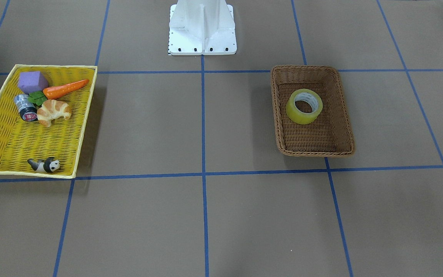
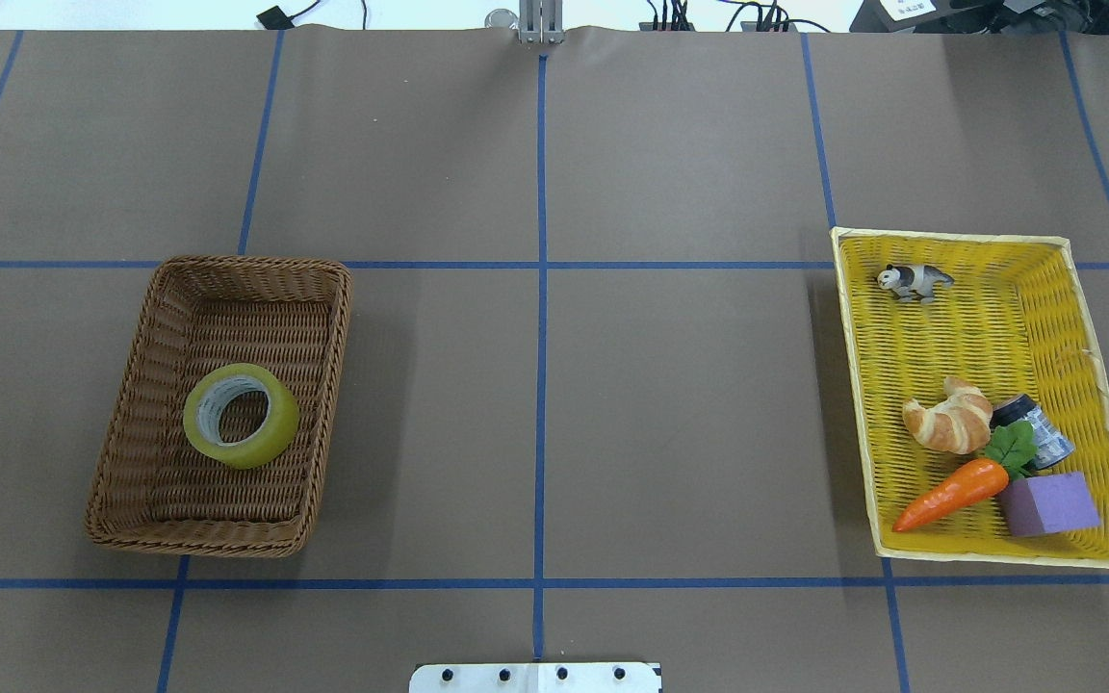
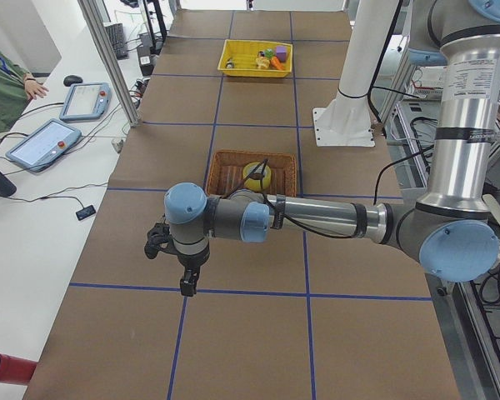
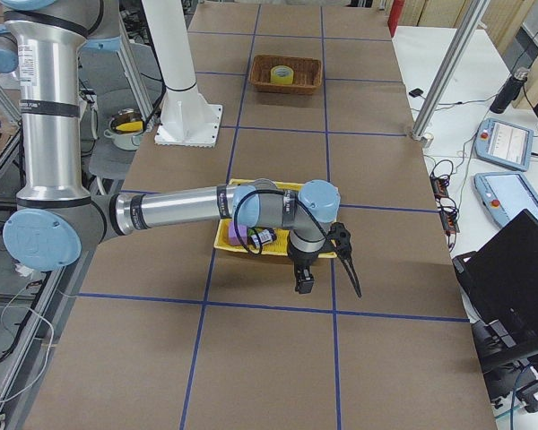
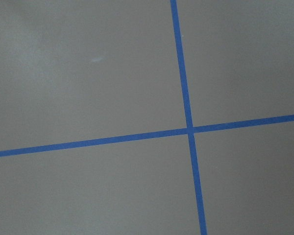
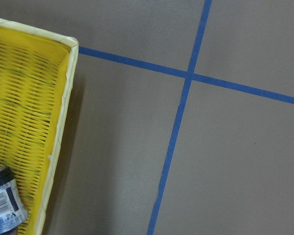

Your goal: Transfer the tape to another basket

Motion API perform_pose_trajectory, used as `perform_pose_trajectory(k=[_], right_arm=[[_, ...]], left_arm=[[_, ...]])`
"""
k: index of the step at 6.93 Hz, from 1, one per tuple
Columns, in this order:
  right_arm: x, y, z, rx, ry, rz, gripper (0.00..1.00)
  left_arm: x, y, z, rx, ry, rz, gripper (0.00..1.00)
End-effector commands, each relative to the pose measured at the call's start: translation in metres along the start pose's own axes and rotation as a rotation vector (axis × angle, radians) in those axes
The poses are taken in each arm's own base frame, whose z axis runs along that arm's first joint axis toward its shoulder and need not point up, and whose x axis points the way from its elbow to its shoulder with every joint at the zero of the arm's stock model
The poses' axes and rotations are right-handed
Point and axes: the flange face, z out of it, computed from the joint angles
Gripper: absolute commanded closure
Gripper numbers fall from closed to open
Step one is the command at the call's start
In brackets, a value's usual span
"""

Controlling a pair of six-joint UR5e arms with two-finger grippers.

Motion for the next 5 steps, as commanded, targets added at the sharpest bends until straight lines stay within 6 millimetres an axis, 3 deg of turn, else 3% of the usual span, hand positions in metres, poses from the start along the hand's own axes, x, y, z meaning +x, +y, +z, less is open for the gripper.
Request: perform_pose_trajectory(k=[1,5], right_arm=[[0.0013,0.0007,-0.0016,0.004,-0.005,0.005,0.0],[0.0004,0.0,-0.0025,0.007,-0.016,0.004,0.0]], left_arm=[[0.0005,0.0003,0.0009,-0.001,0.001,0.002,0.01],[-0.0012,0.0007,0.0015,-0.003,0.0,-0.001,0.01]])
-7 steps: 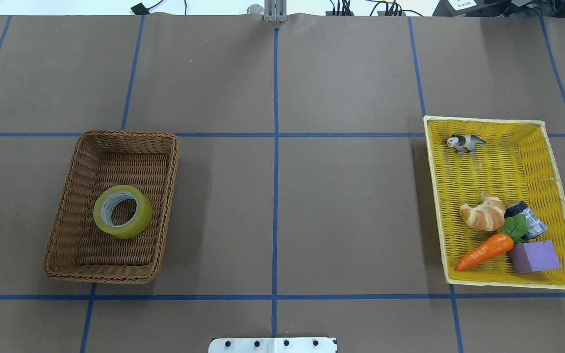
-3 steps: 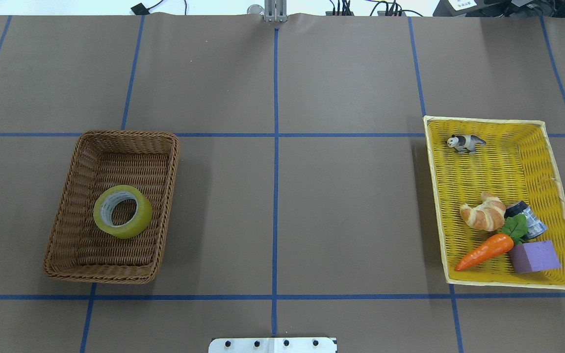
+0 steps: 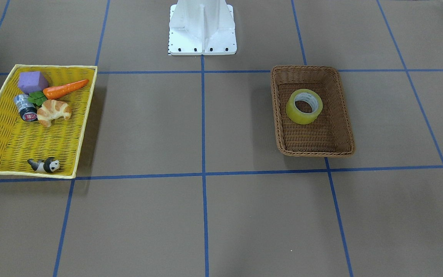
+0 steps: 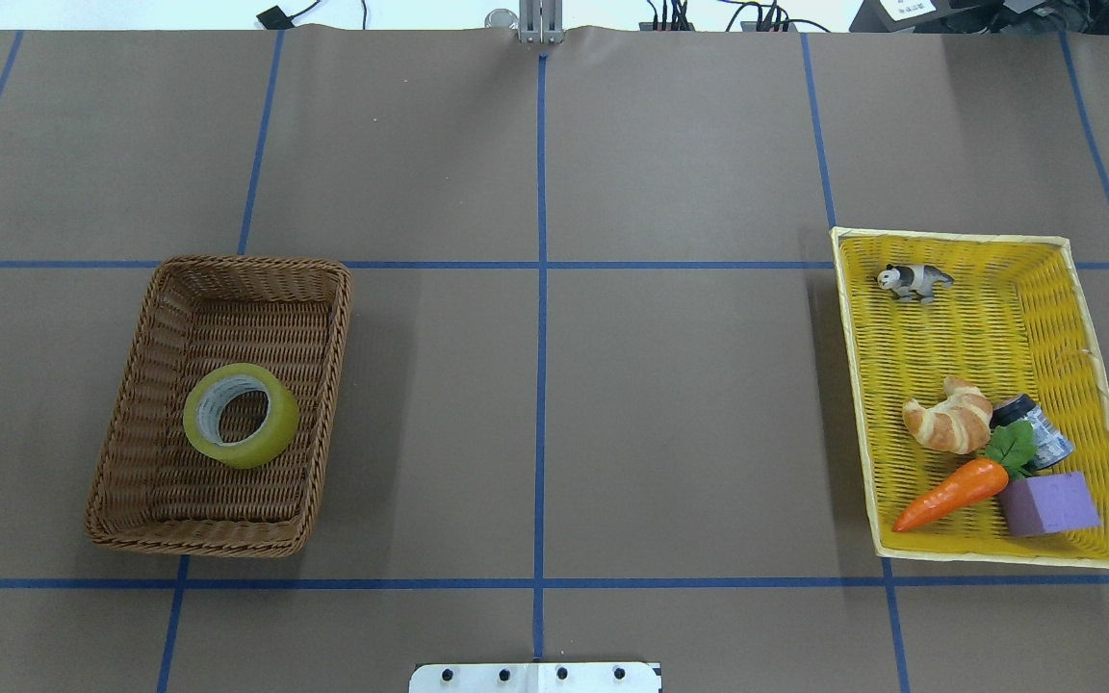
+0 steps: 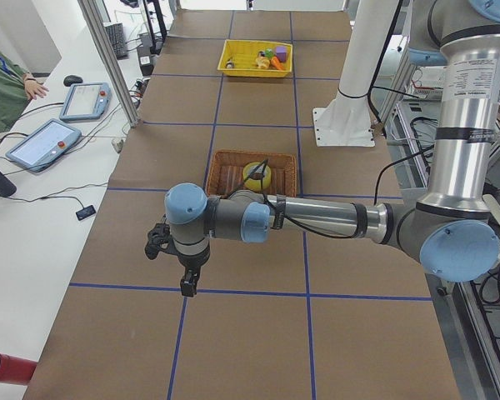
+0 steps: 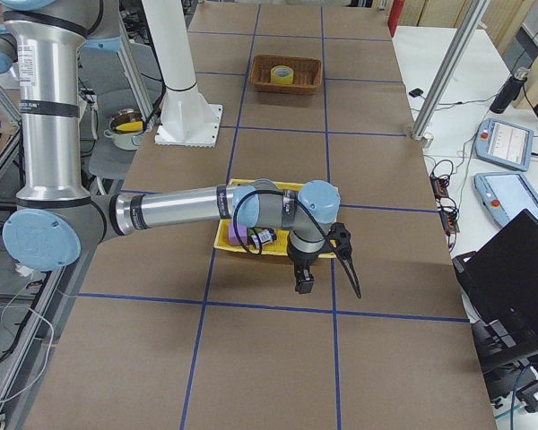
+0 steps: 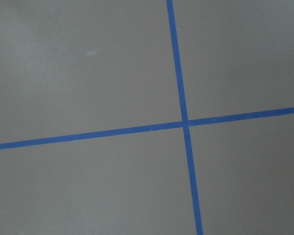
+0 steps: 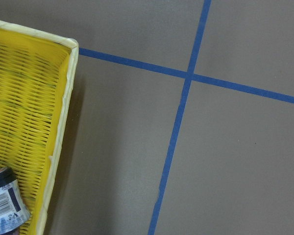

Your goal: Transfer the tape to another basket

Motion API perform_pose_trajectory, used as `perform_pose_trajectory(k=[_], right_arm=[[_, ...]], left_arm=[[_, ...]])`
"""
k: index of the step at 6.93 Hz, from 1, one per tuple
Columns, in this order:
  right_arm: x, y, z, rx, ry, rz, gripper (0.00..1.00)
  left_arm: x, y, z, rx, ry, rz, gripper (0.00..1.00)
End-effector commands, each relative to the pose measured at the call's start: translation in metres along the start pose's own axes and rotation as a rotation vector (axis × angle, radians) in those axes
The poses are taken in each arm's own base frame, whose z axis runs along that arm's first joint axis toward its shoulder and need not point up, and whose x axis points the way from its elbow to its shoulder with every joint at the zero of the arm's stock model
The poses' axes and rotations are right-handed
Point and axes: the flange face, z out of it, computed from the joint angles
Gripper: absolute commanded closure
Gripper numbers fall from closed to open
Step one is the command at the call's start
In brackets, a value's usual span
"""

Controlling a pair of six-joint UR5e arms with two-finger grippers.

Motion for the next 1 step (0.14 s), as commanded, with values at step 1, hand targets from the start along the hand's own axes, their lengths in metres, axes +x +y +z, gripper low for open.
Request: perform_pose_trajectory(k=[1], right_arm=[[-0.0016,-0.0008,0.0003,0.002,-0.018,0.001,0.0]], left_arm=[[-0.0003,0.0001,0.0005,-0.001,0.001,-0.001,0.01]])
